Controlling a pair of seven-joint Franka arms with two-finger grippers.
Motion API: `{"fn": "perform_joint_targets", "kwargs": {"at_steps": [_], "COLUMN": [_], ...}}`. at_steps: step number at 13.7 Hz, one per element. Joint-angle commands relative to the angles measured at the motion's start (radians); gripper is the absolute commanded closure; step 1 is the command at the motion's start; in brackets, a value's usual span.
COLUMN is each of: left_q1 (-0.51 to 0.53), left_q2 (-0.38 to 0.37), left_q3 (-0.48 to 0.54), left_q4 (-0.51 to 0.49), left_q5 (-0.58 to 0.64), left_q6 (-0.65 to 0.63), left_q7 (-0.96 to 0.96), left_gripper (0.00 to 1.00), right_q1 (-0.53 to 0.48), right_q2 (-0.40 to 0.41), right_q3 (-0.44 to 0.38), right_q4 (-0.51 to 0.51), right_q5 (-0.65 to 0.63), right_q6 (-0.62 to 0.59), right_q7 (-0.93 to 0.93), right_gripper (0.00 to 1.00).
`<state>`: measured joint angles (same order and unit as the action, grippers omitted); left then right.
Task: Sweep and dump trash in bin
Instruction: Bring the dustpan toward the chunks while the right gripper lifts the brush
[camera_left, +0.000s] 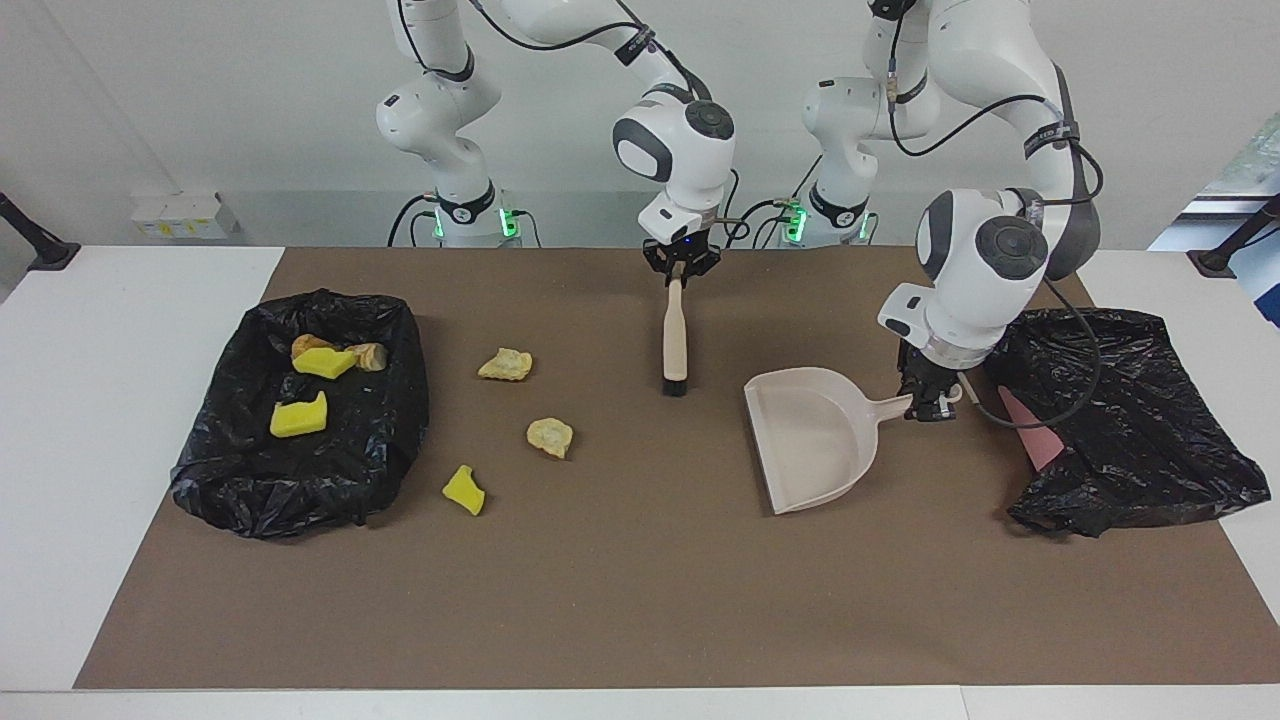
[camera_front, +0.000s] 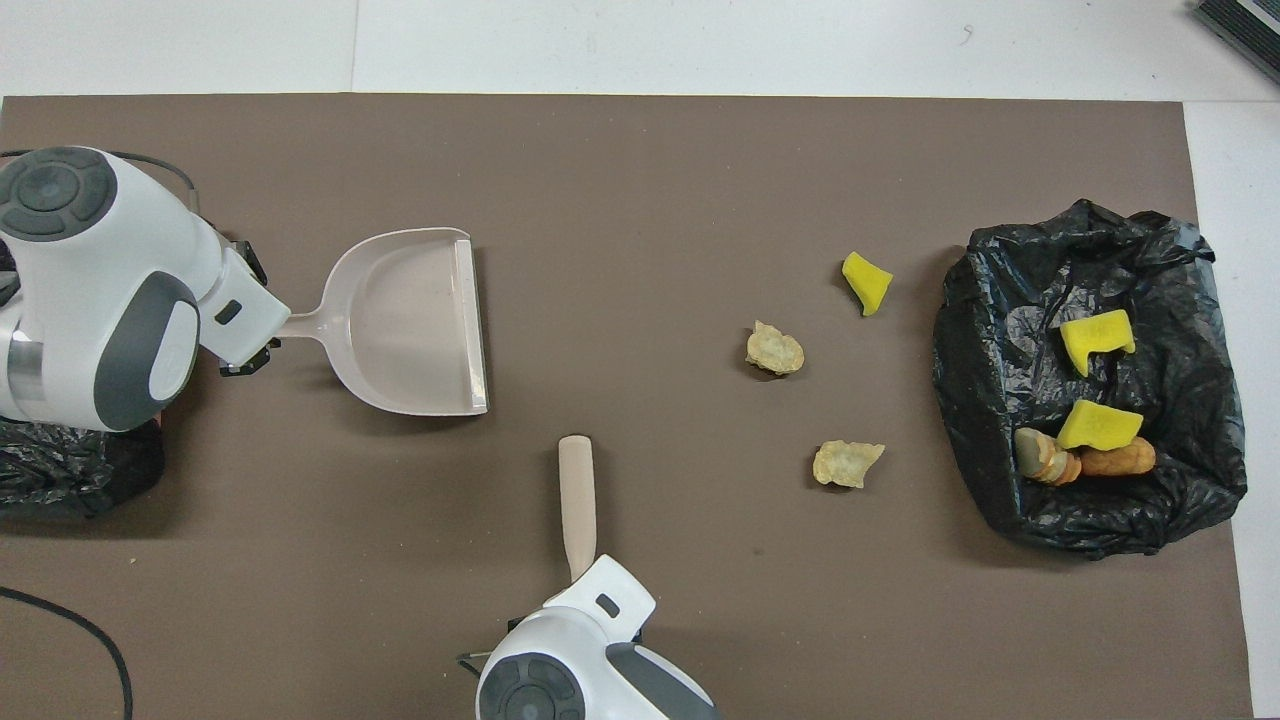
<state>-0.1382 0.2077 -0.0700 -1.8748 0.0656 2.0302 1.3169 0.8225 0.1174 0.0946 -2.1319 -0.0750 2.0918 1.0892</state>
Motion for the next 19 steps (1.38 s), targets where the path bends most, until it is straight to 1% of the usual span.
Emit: {"fn": "perform_joint_targets", "kwargs": {"at_steps": [1,2,4,5,6,7,8,10,12,14,16,19], "left_q1": [-0.030,-0.030,-0.032,-0.052,-0.075,-0.098,-0.133,-0.179,-0.242,-0.267,-0.279,-0.281], "left_q2": [-0.027,-0.027,-0.028,-0.028,-0.028,-0.028,-0.030,-0.034,-0.056,-0.068,-0.071,-0.090], "left_q3": [0.012,0.013,0.012,0.012,0.012,0.012,0.013,0.013,0.015,0.015,0.015,0.015], "left_q4": [-0.052,-0.064,-0.078,-0.078,-0.078,-0.078,-0.078,-0.078,-0.096,-0.116,-0.118,-0.145], "left_q5": [-0.038,-0.068,-0.078,-0.108,-0.147,-0.156,-0.158,-0.155,-0.148,-0.148,-0.148,-0.148], "left_q6": [0.044,0.048,0.087,0.088,0.094,0.105,0.113,0.113,0.084,0.079,0.073,0.073], "left_q7": [0.018,0.022,0.031,0.027,0.019,0.007,-0.013,-0.047,-0.059,-0.164,-0.194,-0.203], "left_gripper": [1.00,1.00,1.00,1.00,1.00,1.00,1.00,1.00,1.00,1.00,1.00,1.00], "right_q1": [-0.022,-0.045,-0.123,-0.150,-0.154,-0.160,-0.175,-0.219,-0.235,-0.267,-0.302,-0.368], "right_q2": [-0.021,-0.033,-0.106,-0.149,-0.168,-0.174,-0.191,-0.231,-0.281,-0.329,-0.338,-0.309], "right_q3": [0.004,0.005,0.010,0.011,0.010,0.010,0.010,0.011,0.011,0.010,0.010,0.010], "right_q4": [0.015,0.023,0.021,0.015,0.009,0.000,-0.029,-0.110,-0.211,-0.302,-0.338,-0.338], "right_q5": [-0.106,-0.129,-0.134,-0.134,-0.134,-0.134,-0.134,-0.120,-0.111,-0.108,-0.108,-0.106], "right_q6": [-0.161,-0.217,-0.304,-0.367,-0.427,-0.462,-0.472,-0.451,-0.383,-0.310,-0.238,-0.138], "right_q7": [0.106,0.112,0.091,0.077,0.081,0.086,0.087,0.084,0.071,0.034,-0.023,-0.158], "right_gripper": [1.00,1.00,1.00,1.00,1.00,1.00,1.00,1.00,1.00,1.00,1.00,1.00]}}
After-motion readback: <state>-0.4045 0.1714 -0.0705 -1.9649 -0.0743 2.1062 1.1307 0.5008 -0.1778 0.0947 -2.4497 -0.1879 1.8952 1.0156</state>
